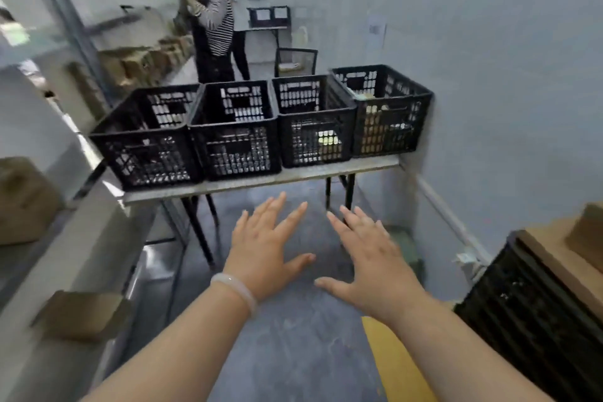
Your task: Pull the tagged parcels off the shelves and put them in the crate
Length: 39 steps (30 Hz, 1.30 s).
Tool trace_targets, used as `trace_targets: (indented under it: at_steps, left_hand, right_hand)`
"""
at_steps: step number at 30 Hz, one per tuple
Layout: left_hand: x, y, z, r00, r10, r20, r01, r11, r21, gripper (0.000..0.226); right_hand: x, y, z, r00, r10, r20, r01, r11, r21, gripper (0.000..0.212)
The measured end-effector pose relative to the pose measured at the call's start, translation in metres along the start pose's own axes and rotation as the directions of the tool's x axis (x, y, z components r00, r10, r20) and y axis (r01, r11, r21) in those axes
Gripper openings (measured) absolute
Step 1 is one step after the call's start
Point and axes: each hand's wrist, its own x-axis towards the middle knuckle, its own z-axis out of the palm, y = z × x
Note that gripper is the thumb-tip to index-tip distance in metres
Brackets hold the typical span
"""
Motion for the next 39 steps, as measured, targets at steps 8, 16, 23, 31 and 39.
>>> trace_targets:
  at_steps: [8, 16, 23, 31, 39]
  left_hand:
    - [-0.107, -0.146, -0.017, 0.917, -0.397, 0.037, 0.385, 0.906, 0.174, 0.084]
    - [-0.198, -0.231, -0.004, 0.707, -0.706, 0.041, 0.692, 0.703, 0.162, 0.084]
    - [-0.259, -0.260, 0.021, 0.407, -0.913, 0.037, 0.908, 0.409, 0.089, 0.082]
    - [-0.305, -0.257, 0.063, -0.100, -0.995, 0.010, 0.986, -0.101, -0.133, 0.079]
    - [-0.358, -0.303, 0.119, -0.275, -0.961, 0.037, 0.935, -0.276, -0.221, 0.077]
  right_hand:
    - [0.092, -0.132, 0.084, 0.906, -0.357, 0.229, 0.363, 0.932, 0.017, 0.100]
    - [0.135, -0.248, 0.172, 0.690, -0.629, 0.358, 0.628, 0.766, 0.137, 0.099]
    - [0.163, -0.305, 0.237, 0.439, -0.785, 0.436, 0.755, 0.586, 0.294, 0.095]
    - [0.176, -0.348, 0.325, 0.052, -0.858, 0.512, 0.828, 0.323, 0.457, 0.090]
    - [0.166, -0.393, 0.426, -0.006, -0.851, 0.526, 0.785, 0.322, 0.530, 0.087]
